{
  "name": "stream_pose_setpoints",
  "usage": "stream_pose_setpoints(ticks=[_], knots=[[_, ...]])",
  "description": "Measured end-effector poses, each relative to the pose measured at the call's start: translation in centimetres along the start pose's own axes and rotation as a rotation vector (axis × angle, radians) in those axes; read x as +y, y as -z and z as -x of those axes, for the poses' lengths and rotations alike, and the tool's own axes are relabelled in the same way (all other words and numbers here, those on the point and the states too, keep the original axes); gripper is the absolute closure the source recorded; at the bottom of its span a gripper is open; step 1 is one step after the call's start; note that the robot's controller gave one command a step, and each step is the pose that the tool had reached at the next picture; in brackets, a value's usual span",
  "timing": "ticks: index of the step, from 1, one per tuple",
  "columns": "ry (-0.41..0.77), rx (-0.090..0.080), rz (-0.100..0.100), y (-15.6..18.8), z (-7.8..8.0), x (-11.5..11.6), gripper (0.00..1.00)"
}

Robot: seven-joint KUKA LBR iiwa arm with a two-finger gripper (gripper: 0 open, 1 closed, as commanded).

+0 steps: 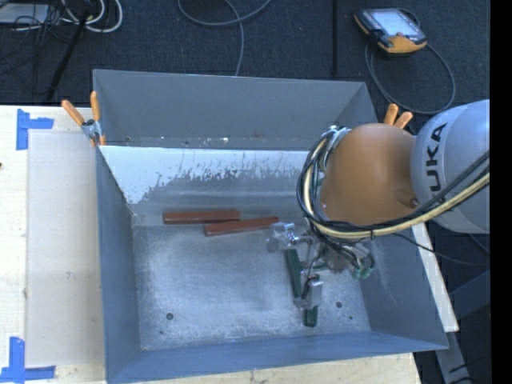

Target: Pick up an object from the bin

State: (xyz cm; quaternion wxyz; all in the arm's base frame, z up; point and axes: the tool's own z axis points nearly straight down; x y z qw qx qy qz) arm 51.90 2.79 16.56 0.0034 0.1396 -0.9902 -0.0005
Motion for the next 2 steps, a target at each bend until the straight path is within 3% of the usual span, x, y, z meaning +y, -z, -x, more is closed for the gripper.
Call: stream_pose_setpoints(ticks=[1,2], knots=[[0.009,-0.015,-0.005,-4.1,2.8,-1.9,0.0],[0.191,-0.005,-0.001,-7.5,2.5,-5.6,0.0]])
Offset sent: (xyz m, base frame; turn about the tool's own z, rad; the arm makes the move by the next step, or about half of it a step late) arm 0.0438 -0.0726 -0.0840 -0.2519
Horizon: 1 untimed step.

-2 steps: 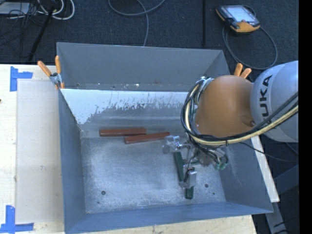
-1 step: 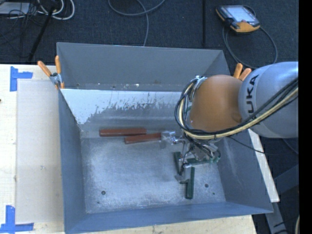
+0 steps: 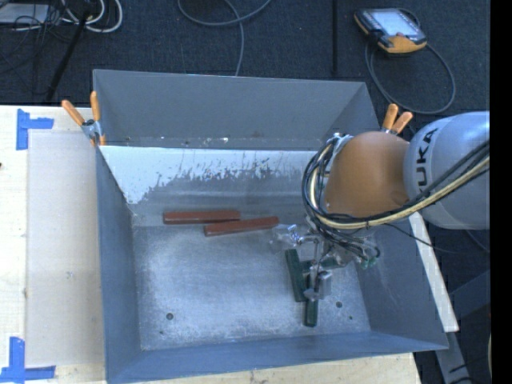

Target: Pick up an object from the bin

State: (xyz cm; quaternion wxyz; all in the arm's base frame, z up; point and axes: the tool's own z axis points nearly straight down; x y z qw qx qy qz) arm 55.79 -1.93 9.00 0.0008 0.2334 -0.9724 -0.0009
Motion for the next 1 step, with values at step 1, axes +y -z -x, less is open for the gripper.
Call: stream_pose_setpoints(ticks=[1], knots=[[-0.025,-0.002,-0.001,0.25,-0.42,-2.62,0.0]])
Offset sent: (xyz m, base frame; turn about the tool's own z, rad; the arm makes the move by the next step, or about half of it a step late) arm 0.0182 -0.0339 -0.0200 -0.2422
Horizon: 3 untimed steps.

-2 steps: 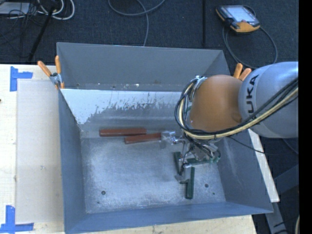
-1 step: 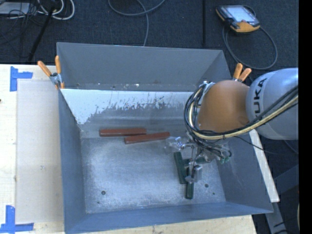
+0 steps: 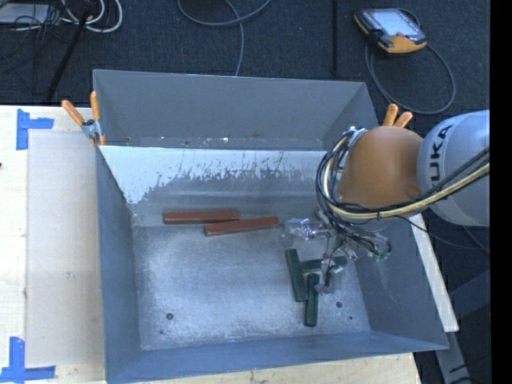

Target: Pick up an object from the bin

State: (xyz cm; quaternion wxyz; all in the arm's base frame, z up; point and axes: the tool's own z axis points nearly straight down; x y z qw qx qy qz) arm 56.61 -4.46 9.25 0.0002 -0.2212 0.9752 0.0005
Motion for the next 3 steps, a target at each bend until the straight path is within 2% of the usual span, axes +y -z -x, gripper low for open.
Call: stream_pose_setpoints(ticks=[1,2,3], knots=[[0.264,-0.001,-0.001,-2.08,0.67,-1.2,1.0],[0.262,-0.002,0.0,-2.19,0.63,-1.2,0.0],[0.26,0.0,0.001,-2.27,0.55,-1.21,1.0]])
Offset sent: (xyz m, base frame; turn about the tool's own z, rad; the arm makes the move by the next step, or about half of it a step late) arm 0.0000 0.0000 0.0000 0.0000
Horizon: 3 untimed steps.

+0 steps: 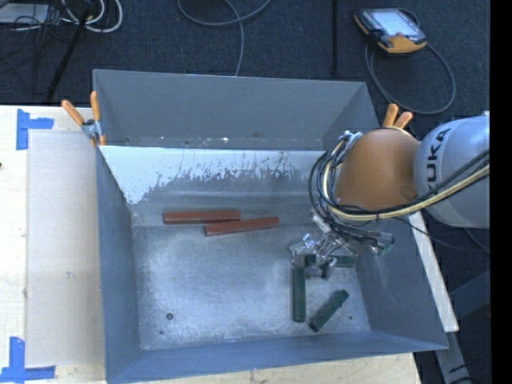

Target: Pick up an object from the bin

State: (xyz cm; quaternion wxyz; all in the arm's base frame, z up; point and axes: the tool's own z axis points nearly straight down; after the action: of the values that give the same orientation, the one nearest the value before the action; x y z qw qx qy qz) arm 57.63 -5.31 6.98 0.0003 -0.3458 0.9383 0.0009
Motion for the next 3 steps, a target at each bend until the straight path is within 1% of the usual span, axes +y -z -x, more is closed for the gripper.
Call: stream_pose_setpoints(ticks=[1,2,3], knots=[[-0.001,0.0,0.0,-0.01,0.01,0.02,0.0],[-0.001,0.0,0.001,-0.02,0.01,0.02,0.0],[0.424,0.001,0.002,-0.07,-0.57,0.92,1.0]])
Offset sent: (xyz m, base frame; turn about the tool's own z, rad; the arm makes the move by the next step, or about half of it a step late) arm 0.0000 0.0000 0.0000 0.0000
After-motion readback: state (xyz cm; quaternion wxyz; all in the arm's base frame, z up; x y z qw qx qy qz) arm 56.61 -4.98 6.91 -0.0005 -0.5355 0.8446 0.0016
